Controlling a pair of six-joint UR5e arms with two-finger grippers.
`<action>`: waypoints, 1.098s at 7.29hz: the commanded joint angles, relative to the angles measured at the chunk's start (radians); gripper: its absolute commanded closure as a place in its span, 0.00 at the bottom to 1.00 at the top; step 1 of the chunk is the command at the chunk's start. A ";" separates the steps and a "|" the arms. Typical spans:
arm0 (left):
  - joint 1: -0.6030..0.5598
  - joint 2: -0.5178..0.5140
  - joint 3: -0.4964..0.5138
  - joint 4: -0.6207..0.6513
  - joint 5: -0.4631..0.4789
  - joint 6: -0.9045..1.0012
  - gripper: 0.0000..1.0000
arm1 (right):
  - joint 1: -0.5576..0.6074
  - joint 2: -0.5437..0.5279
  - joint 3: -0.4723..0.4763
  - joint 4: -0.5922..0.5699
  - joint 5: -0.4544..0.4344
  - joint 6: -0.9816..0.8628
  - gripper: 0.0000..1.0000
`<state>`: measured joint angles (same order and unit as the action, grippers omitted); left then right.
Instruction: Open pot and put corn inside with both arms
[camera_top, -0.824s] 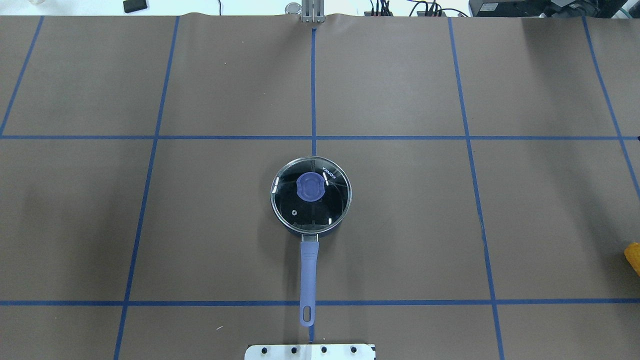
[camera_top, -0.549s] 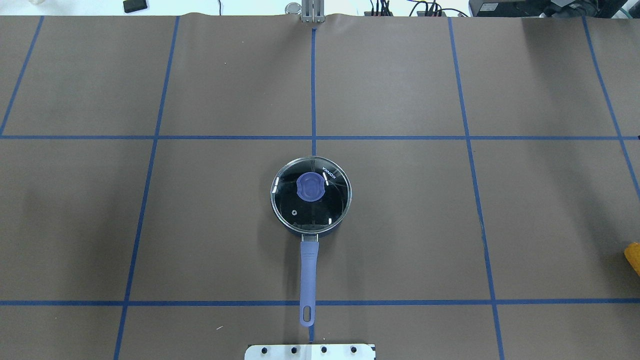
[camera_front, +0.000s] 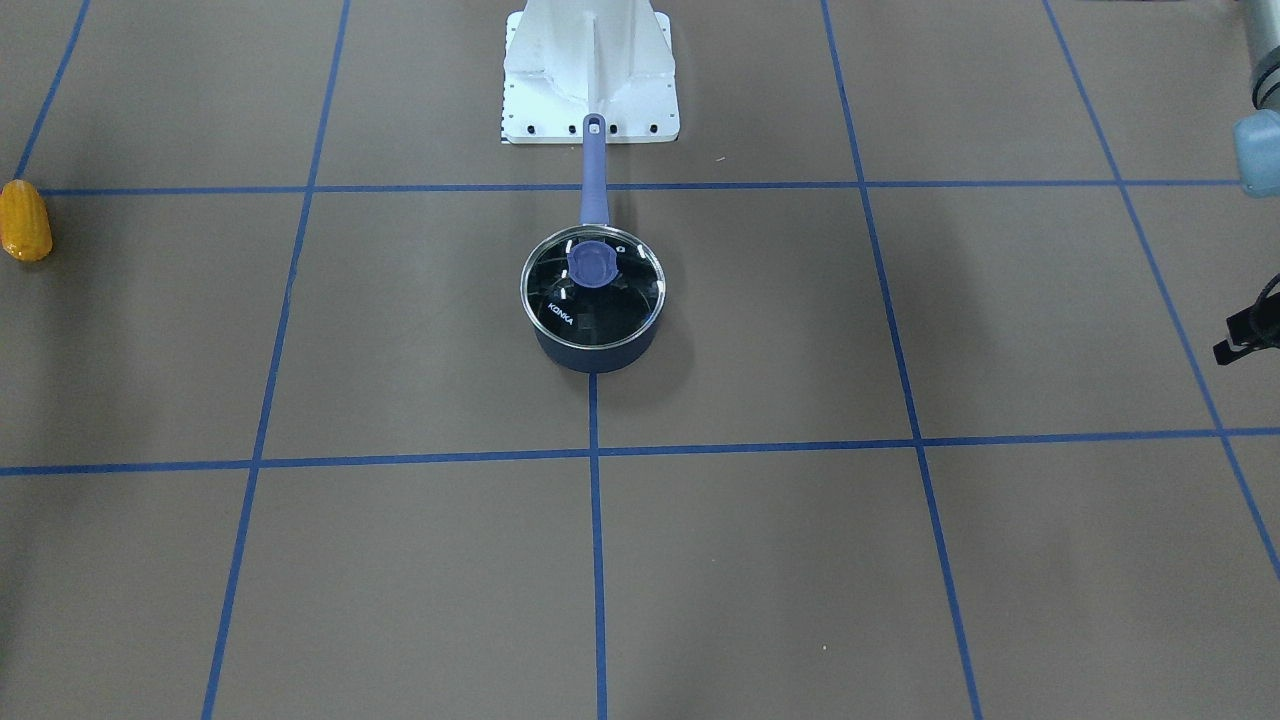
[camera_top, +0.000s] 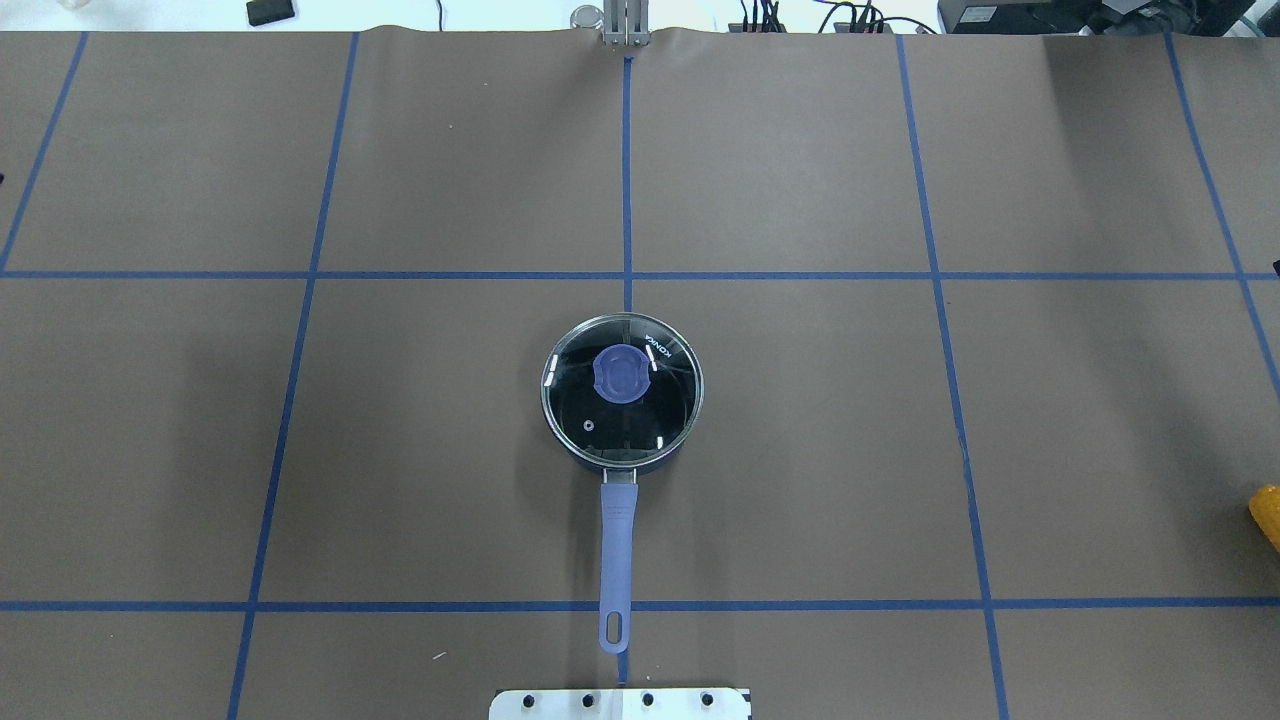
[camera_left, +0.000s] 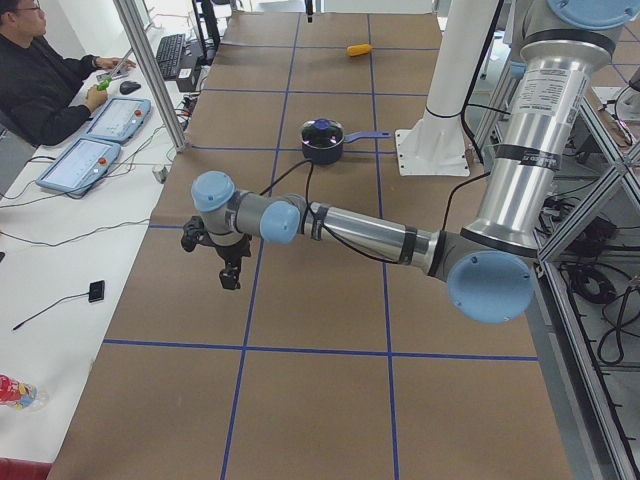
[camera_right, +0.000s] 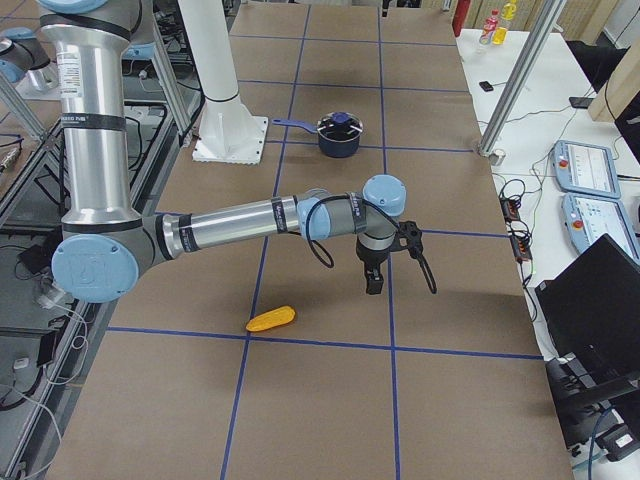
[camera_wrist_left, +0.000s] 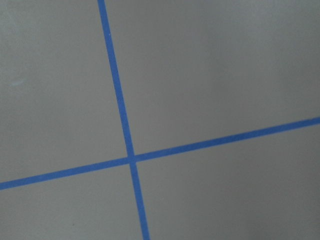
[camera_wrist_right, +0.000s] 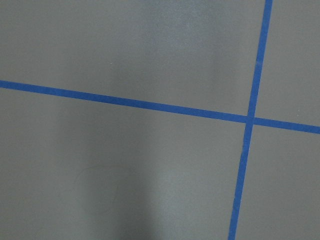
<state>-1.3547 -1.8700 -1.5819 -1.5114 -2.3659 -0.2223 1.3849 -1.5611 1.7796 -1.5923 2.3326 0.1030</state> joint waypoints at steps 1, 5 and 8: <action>0.093 -0.217 -0.093 0.303 -0.001 -0.112 0.00 | -0.001 -0.025 0.020 0.002 0.004 -0.014 0.00; 0.336 -0.424 -0.119 0.266 0.000 -0.409 0.00 | -0.001 -0.175 0.066 0.218 0.014 -0.002 0.00; 0.495 -0.486 -0.084 0.077 0.127 -0.569 0.00 | -0.052 -0.269 0.064 0.273 0.007 -0.020 0.00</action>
<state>-0.9215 -2.3263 -1.6741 -1.3986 -2.2914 -0.7292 1.3620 -1.7917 1.8446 -1.3435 2.3462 0.0860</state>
